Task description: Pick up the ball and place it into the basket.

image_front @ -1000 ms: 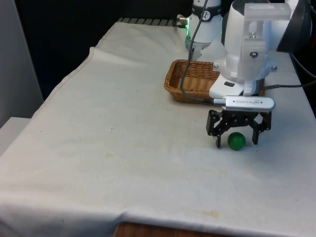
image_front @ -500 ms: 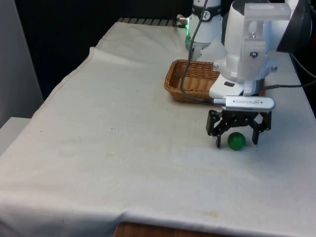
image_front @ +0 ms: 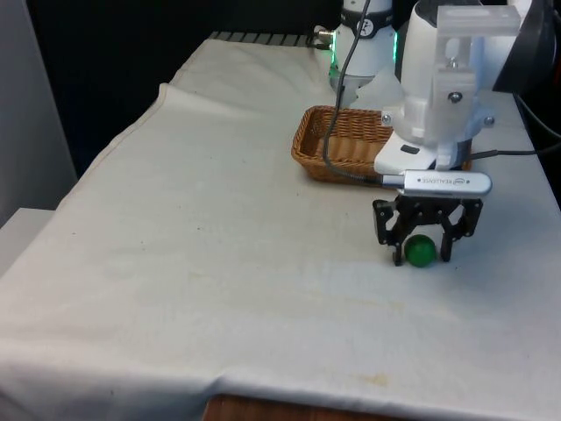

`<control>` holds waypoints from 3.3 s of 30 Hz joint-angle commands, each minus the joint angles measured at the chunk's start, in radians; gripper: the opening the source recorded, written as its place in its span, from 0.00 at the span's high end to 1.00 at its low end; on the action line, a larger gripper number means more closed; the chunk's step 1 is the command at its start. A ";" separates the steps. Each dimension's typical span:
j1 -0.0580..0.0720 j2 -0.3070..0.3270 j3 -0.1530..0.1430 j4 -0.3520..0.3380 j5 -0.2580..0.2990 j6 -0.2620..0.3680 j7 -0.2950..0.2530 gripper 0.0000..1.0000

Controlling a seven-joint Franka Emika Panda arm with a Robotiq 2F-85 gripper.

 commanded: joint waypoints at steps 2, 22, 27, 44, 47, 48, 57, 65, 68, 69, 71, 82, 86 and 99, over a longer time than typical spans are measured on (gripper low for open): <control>0.001 0.001 -0.001 0.001 0.001 0.002 0.003 0.64; 0.008 -0.060 -0.016 0.000 -0.008 -0.051 0.008 1.00; 0.008 -0.082 -0.019 -0.001 -0.012 -0.070 0.009 1.00; 0.005 -0.230 -0.027 -0.082 -0.012 -0.128 0.005 1.00; 0.012 -0.263 -0.034 -0.105 -0.024 -0.138 0.019 1.00; 0.012 -0.271 -0.034 -0.110 -0.026 -0.141 0.022 1.00; 0.017 -0.332 -0.035 -0.163 -0.039 -0.146 0.037 1.00; 0.024 -0.383 -0.033 -0.218 -0.066 -0.145 0.060 1.00; 0.029 -0.407 -0.033 -0.248 -0.077 -0.140 0.070 1.00; 0.031 -0.413 -0.034 -0.256 -0.079 -0.138 0.073 1.00; 0.032 -0.419 -0.034 -0.264 -0.082 -0.137 0.076 1.00; 0.045 -0.487 -0.028 -0.350 -0.115 -0.126 0.120 1.00; 0.051 -0.519 -0.027 -0.389 -0.127 -0.122 0.137 1.00; 0.058 -0.587 -0.011 -0.486 -0.141 -0.082 0.168 1.00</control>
